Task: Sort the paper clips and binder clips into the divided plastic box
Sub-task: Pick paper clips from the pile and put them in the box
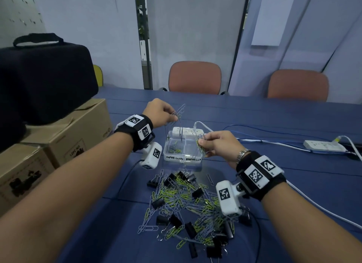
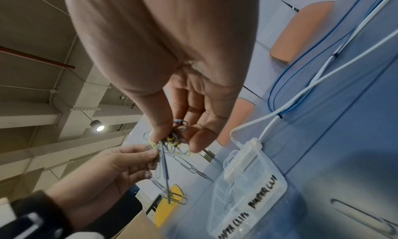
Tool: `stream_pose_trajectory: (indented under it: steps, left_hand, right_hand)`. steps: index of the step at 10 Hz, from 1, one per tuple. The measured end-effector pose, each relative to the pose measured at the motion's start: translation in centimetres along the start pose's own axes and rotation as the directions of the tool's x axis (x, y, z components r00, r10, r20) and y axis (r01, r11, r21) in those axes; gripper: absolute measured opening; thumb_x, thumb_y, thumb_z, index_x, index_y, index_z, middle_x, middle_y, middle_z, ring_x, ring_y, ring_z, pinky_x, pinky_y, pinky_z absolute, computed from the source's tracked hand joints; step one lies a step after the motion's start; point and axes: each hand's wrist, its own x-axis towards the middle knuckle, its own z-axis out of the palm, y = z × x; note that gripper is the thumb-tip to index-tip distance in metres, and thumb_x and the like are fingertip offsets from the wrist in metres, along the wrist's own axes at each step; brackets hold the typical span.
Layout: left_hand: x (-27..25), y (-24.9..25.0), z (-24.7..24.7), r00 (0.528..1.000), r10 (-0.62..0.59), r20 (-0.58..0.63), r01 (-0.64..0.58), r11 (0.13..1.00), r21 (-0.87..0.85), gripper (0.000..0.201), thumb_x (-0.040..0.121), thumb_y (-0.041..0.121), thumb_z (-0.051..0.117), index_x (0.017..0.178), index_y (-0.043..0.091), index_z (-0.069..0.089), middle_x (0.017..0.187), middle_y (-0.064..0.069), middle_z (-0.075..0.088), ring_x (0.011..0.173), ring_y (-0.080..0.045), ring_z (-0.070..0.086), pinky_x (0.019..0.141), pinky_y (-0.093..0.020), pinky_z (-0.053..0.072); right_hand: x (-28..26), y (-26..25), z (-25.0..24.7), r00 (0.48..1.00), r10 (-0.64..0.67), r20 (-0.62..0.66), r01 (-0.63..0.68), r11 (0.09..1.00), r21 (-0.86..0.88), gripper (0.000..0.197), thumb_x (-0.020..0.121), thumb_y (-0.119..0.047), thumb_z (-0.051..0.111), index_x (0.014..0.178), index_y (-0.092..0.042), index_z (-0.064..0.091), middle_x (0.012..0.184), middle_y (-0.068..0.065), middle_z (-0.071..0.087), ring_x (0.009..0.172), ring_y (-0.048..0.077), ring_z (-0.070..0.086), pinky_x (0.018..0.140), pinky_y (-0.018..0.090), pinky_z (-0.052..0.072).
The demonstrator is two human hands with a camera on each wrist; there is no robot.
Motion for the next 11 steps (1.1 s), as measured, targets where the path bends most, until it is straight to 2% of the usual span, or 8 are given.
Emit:
stream_pose_trajectory:
  steps: [3,5,6,7,8,9,10,11]
  left_hand:
    - [2.9,-4.7,5.8,0.981,-0.178,-0.075,0.171,0.981,-0.092,0.009,0.075,0.013,0.086,0.076,0.015,0.077,0.066,-0.001,0.071,0.058,-0.012,0.063,0.070,-0.027,0.057]
    - [2.4,-6.4,7.0,0.966,-0.205,0.159,0.156,0.949,0.274,0.016,0.070,0.025,0.089,0.083,0.021,0.080,0.086,0.001,0.075,0.089,-0.019,0.069,0.085,-0.033,0.056]
    - [2.3,-6.5,5.6,0.950,-0.213,0.229,0.151,0.954,0.260,0.030,0.067,0.024,0.090,0.096,0.023,0.081,0.103,0.001,0.076,0.102,-0.018,0.067,0.094,-0.032,0.053]
    - [2.0,-6.4,2.9,0.978,-0.169,0.122,0.152,0.978,0.141,0.014,0.076,0.016,0.080,0.088,0.023,0.082,0.093,0.003,0.076,0.100,-0.014,0.067,0.086,-0.022,0.047]
    - [1.0,-6.9,0.6,0.990,-0.137,0.046,0.130,0.982,0.135,0.009,0.081,0.016,0.075,0.085,0.022,0.080,0.081,0.008,0.072,0.089,-0.010,0.066,0.080,-0.020,0.046]
    - [-0.3,-7.6,-0.9,0.992,-0.107,0.061,0.096,0.983,0.157,0.010,0.082,0.016,0.073,0.088,0.020,0.080,0.080,0.008,0.071,0.083,-0.009,0.065,0.081,-0.020,0.047]
    - [-1.2,-8.0,-1.8,0.995,-0.083,0.059,0.071,0.982,0.174,0.011,0.082,0.017,0.073,0.090,0.020,0.080,0.080,0.008,0.071,0.084,-0.007,0.063,0.081,-0.018,0.042]
    - [-2.0,-7.7,-1.6,0.993,-0.070,0.092,0.052,0.982,0.181,0.012,0.082,0.015,0.074,0.092,0.019,0.080,0.082,0.007,0.072,0.084,-0.007,0.063,0.080,-0.017,0.042]
  right_hand:
    - [4.5,-2.5,-0.2,0.998,-0.020,-0.067,0.021,1.000,0.007,0.013,0.087,-0.006,0.072,0.089,0.007,0.070,0.077,0.010,0.063,0.069,0.018,0.056,0.054,0.024,0.053]
    - [8.5,-3.0,1.7,0.990,0.015,-0.139,-0.011,1.000,0.027,0.020,0.086,-0.004,0.072,0.068,-0.007,0.065,0.071,0.007,0.065,0.062,0.016,0.058,0.055,0.029,0.054]
    - [11.1,-2.7,3.4,0.980,0.047,-0.191,-0.047,0.999,0.008,0.022,0.084,-0.003,0.073,0.065,-0.008,0.064,0.068,0.007,0.064,0.058,0.016,0.057,0.055,0.030,0.056]
    - [13.9,-1.2,5.3,0.977,0.145,-0.159,-0.163,0.981,-0.105,0.013,0.082,-0.007,0.073,0.072,-0.009,0.065,0.075,0.007,0.067,0.061,0.018,0.062,0.059,0.031,0.059]
    - [16.0,1.4,6.7,0.966,0.240,-0.097,-0.258,0.926,-0.275,0.030,0.077,-0.017,0.075,0.104,-0.008,0.068,0.105,0.012,0.071,0.089,0.025,0.071,0.075,0.035,0.062]
    - [15.3,2.0,8.4,0.965,0.245,-0.093,-0.260,0.853,-0.452,0.044,0.076,-0.015,0.073,0.117,-0.002,0.064,0.117,0.015,0.066,0.106,0.031,0.066,0.088,0.043,0.058]
    - [16.1,2.0,9.1,0.968,0.214,-0.132,-0.250,0.769,-0.588,0.024,0.075,-0.019,0.078,0.089,-0.001,0.068,0.098,0.014,0.072,0.094,0.031,0.070,0.086,0.045,0.058]
    - [17.9,3.1,8.6,0.971,0.203,-0.125,-0.237,0.782,-0.576,0.022,0.074,-0.023,0.074,0.078,-0.002,0.069,0.088,0.015,0.076,0.078,0.032,0.074,0.075,0.047,0.061]
